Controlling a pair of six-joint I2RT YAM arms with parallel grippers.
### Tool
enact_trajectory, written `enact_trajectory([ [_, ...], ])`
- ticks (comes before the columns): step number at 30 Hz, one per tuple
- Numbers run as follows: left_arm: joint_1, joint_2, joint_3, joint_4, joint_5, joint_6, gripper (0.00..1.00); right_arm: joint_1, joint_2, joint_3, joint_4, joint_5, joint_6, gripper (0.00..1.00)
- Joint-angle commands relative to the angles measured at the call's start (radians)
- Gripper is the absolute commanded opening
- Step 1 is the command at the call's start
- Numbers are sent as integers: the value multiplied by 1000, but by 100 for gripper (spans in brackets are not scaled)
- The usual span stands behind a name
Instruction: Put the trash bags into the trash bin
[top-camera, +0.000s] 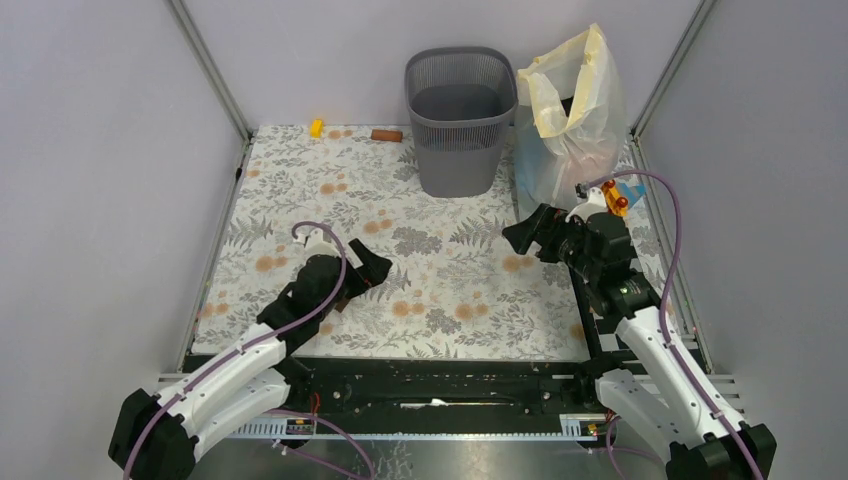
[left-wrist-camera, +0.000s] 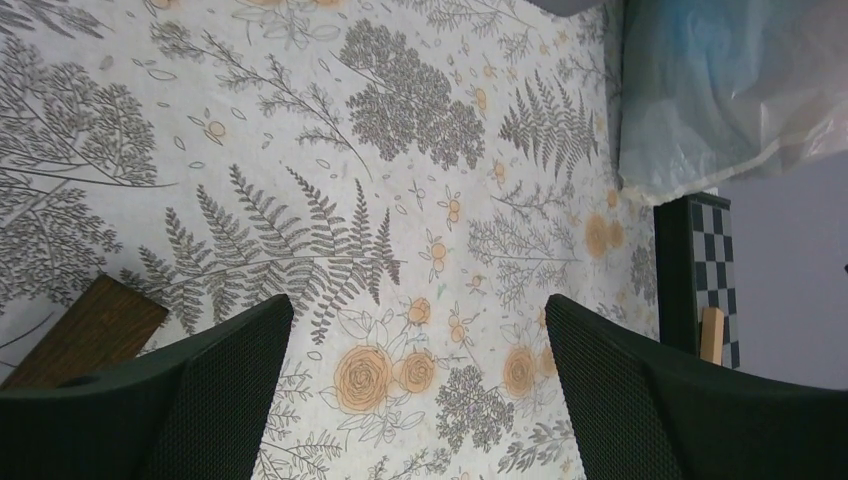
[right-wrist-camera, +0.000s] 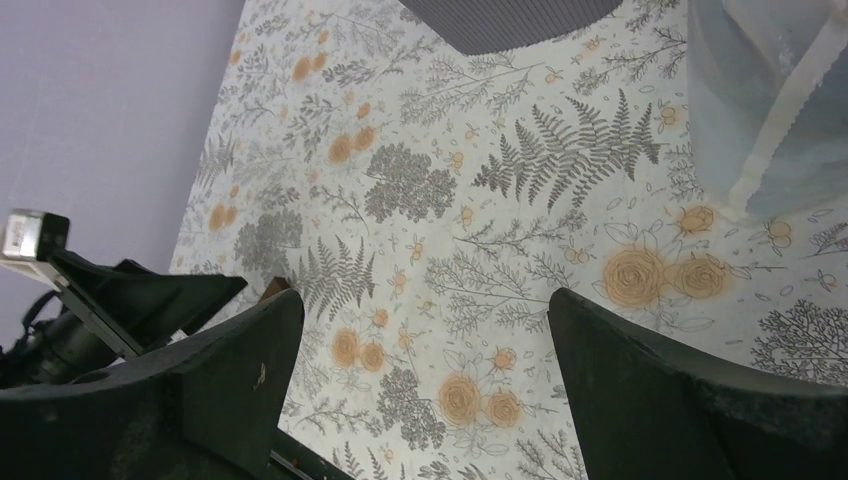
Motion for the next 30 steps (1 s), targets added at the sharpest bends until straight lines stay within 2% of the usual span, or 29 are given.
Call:
enact_trajectory([
  [1,2,-24,-42,136,82,-3,99,6,22,10,103,45,50,100],
  [6,2,-26,-167,283,128,49,99,6,106,69,70,179,146,100],
  [9,2,-15,-198,317,117,66,99,11,165,98,73,213,202,100],
  [15,2,45,-214,377,152,198,99,87,295,179,123,307,217,100],
  [20,2,66,-238,433,172,260,99,160,425,334,101,498,315,100],
  [23,2,61,-248,457,187,269,99,199,513,445,36,643,402,100],
  [30,2,4,-265,476,235,290,99,233,683,729,-121,867,495,100],
])
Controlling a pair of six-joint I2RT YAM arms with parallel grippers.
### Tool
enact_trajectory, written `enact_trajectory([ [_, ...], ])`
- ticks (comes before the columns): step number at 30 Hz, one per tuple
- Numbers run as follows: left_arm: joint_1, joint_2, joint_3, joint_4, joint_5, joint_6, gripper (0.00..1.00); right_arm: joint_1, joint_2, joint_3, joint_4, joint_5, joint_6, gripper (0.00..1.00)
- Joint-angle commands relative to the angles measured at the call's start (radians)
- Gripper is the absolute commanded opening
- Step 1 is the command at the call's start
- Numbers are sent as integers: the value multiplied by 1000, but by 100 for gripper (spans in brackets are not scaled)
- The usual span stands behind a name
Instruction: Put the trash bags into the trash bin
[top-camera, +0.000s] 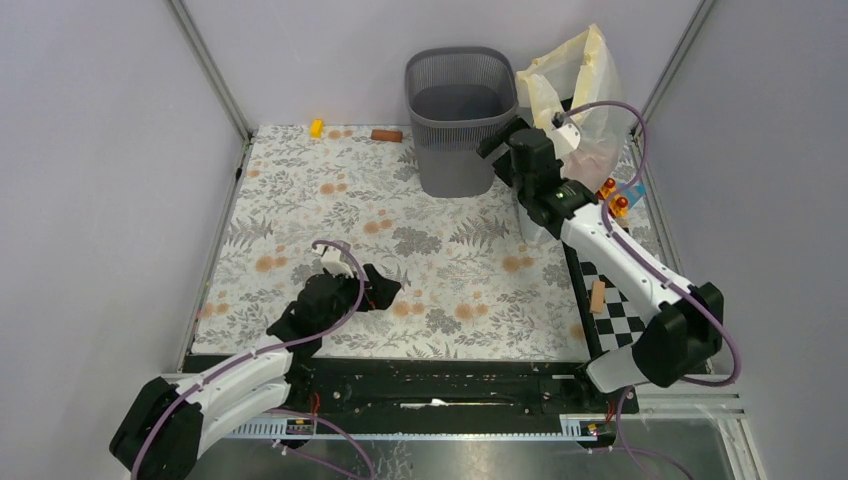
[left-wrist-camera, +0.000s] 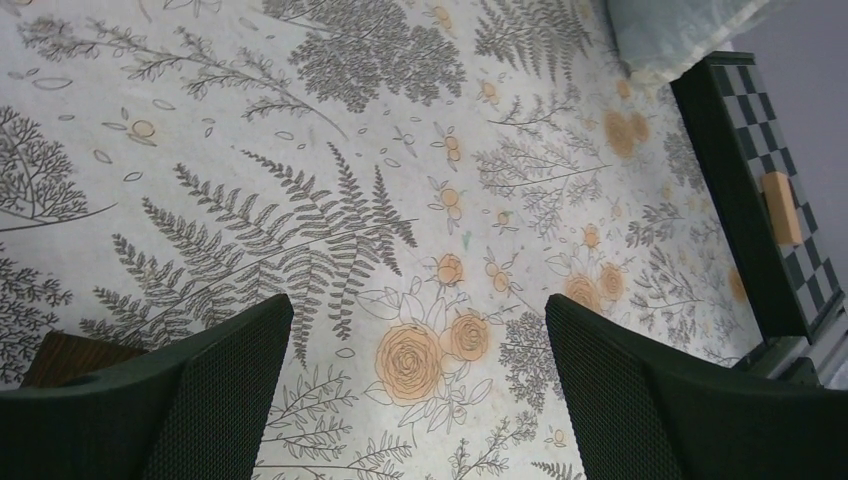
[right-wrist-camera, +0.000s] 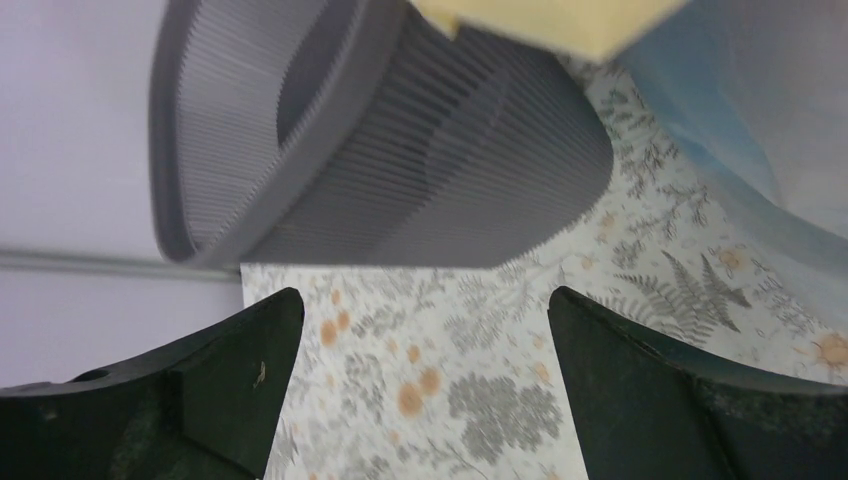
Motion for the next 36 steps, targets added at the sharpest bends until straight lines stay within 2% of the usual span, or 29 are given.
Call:
enact_trajectory([
  [1,2,-58,-24,95,55,35,99,12,82,179,-108,243,93,100],
  [10,2,-137,-69,182,178,54,99,12,371,613,-342,419,37,100],
  [17,2,-134,-70,184,173,35,99,12,570,875,-489,344,-95,97],
  [20,2,-137,-68,176,164,36,99,12,599,915,-527,264,-146,84],
  [24,1,-134,-69,184,172,36,99,12,563,867,-506,165,-189,70],
  [27,2,-125,-68,191,184,35,99,14,527,829,-485,80,-217,53],
  [29,2,-117,-67,198,191,29,99,19,503,807,-471,20,-232,46],
  [31,2,-106,-65,209,208,22,99,27,485,789,-444,-59,-266,33],
  [36,2,-89,-55,212,225,16,99,60,486,811,-425,-261,-345,28],
])
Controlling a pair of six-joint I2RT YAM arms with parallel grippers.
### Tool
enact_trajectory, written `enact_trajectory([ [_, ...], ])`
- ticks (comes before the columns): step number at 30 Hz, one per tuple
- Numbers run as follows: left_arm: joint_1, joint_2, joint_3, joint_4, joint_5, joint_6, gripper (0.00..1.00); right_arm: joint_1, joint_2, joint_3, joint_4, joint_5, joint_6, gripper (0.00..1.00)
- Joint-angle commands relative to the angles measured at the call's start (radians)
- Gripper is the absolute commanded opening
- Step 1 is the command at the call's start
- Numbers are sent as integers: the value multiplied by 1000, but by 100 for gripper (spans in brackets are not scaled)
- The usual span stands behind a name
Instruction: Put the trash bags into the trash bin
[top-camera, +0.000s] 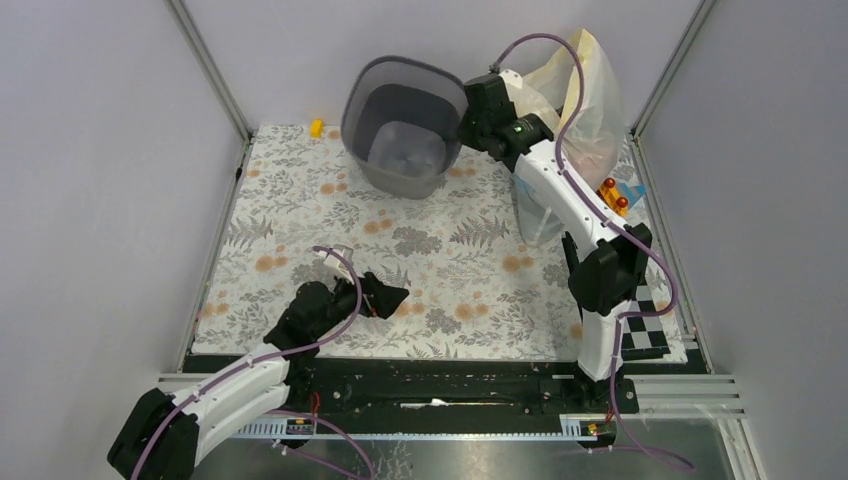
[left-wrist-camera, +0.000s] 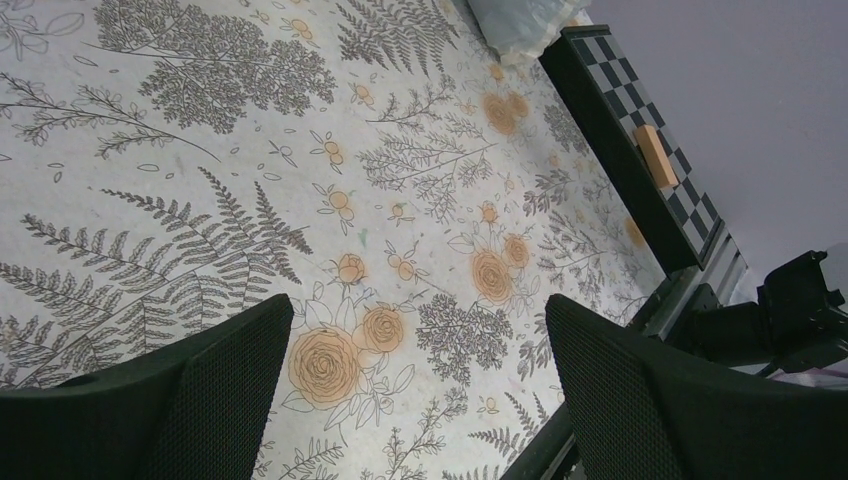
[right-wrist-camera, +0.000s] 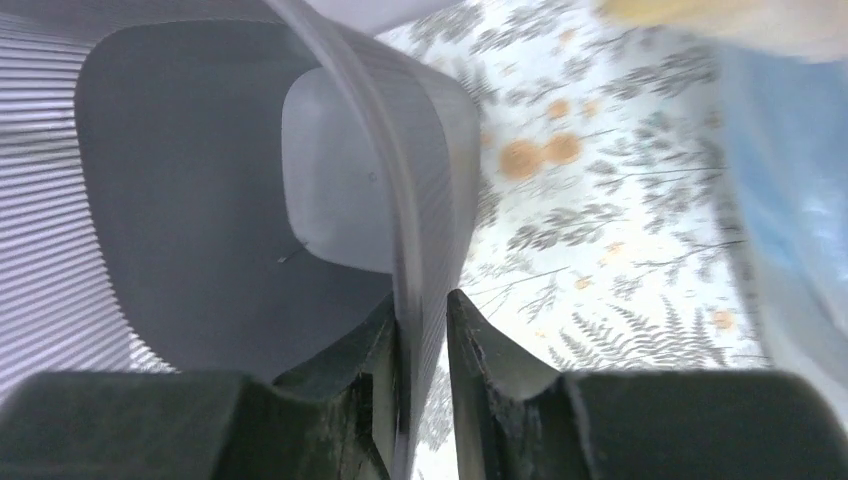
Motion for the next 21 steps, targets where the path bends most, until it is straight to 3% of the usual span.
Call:
enact_trajectory([
  [1,2,3,7,69,40,-10,99,53,-37,26,19,-238,-111,28],
  [2,2,-1,6,69,42,-9,99,61,-33,38,11,-244,-124,27],
  [7,2,-24,-1,73,55,-10,99,71,-8,93,-5,-308,-158,1],
  [16,2,-65,-9,75,73,-5,99,85,82,387,-163,-404,-172,0],
  [21,2,-80,-18,83,98,-3,99,86,41,414,-210,-460,-219,0],
])
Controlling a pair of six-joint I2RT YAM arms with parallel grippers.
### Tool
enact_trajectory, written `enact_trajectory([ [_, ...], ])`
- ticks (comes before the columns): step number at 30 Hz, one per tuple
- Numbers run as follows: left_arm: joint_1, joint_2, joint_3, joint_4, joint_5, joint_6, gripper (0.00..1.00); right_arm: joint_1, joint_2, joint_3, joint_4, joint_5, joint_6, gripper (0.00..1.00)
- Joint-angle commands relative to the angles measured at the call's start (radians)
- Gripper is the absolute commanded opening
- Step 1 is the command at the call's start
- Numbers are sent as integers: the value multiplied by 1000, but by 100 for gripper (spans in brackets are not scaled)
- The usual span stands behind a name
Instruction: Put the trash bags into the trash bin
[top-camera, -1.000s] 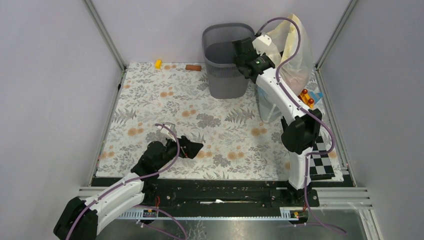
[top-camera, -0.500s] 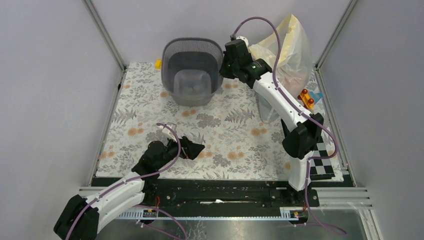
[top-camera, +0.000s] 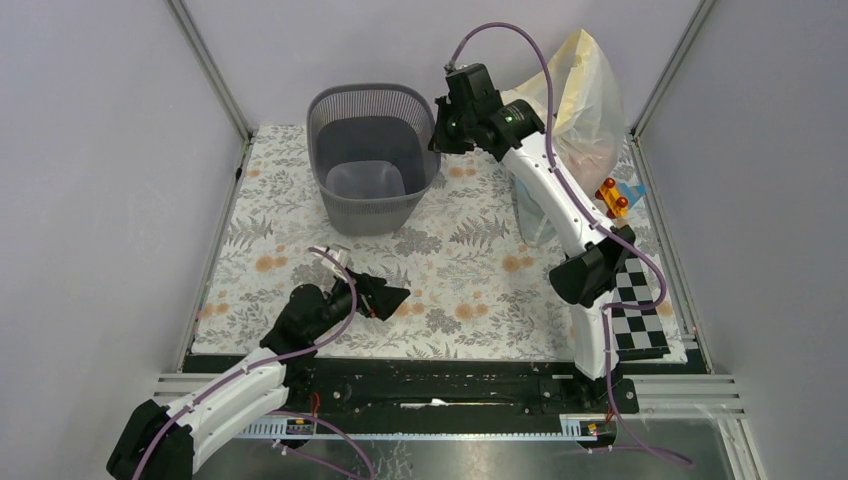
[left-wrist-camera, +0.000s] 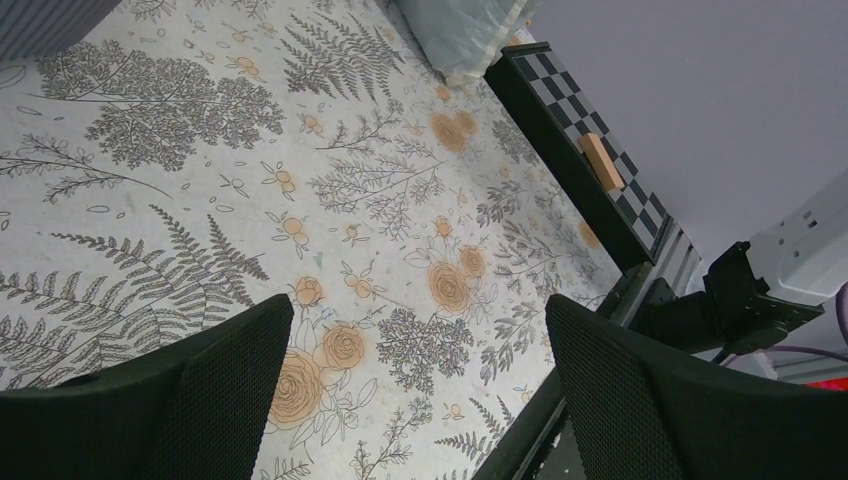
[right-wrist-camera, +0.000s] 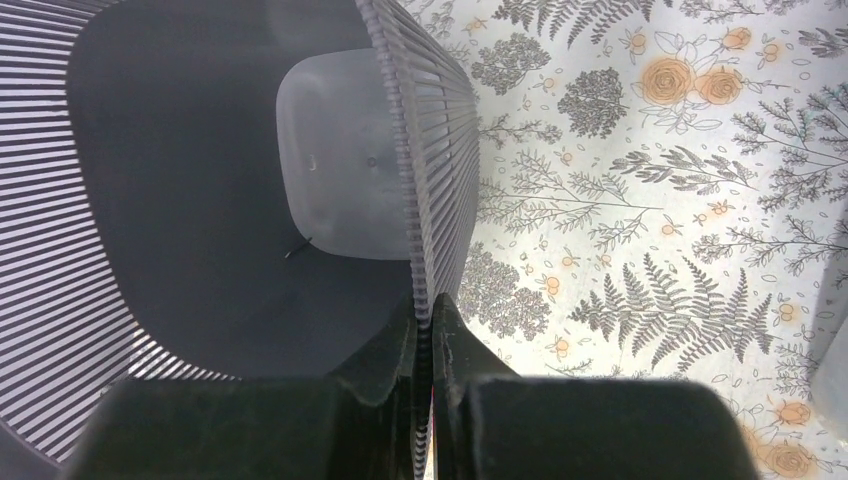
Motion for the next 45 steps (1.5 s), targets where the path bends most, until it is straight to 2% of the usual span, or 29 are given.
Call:
enact_trajectory([
  [1,1,-16,-18,71,47,6,99,4,-86,90,39,-107,-9,0],
  [8,2,-6,-22,94,83,5,99,3,-115,30,4,-194,10,1],
  [11,2,-4,-22,95,89,4,99,3,-117,26,-18,-202,1,7],
  [12,2,-4,-22,93,90,4,98,4,-119,19,-21,-203,-6,15],
  [14,2,-8,-22,93,90,4,99,3,-116,8,-16,-210,-17,51],
  [15,2,-8,-24,92,85,5,99,3,-113,8,-15,-212,-24,64],
  [18,2,-7,-25,90,78,8,99,3,-121,10,-8,-203,-46,73],
  [24,2,-3,-23,83,58,13,99,2,-241,-94,76,-46,-142,77],
  [28,0,7,-15,58,2,15,99,1,-350,-224,129,150,-204,87],
  [30,0,19,-12,68,-32,26,97,-10,-410,-298,159,236,-216,82],
  [34,-7,65,5,64,-192,32,97,-128,-489,-391,165,328,-173,77],
  [37,-9,117,26,66,-309,0,98,-205,-495,-421,177,416,-191,80],
  [42,-6,235,82,89,-476,-78,99,-262,-437,-408,209,601,-243,84],
  [45,15,328,127,84,-542,-118,99,-326,-393,-390,238,567,-237,83],
])
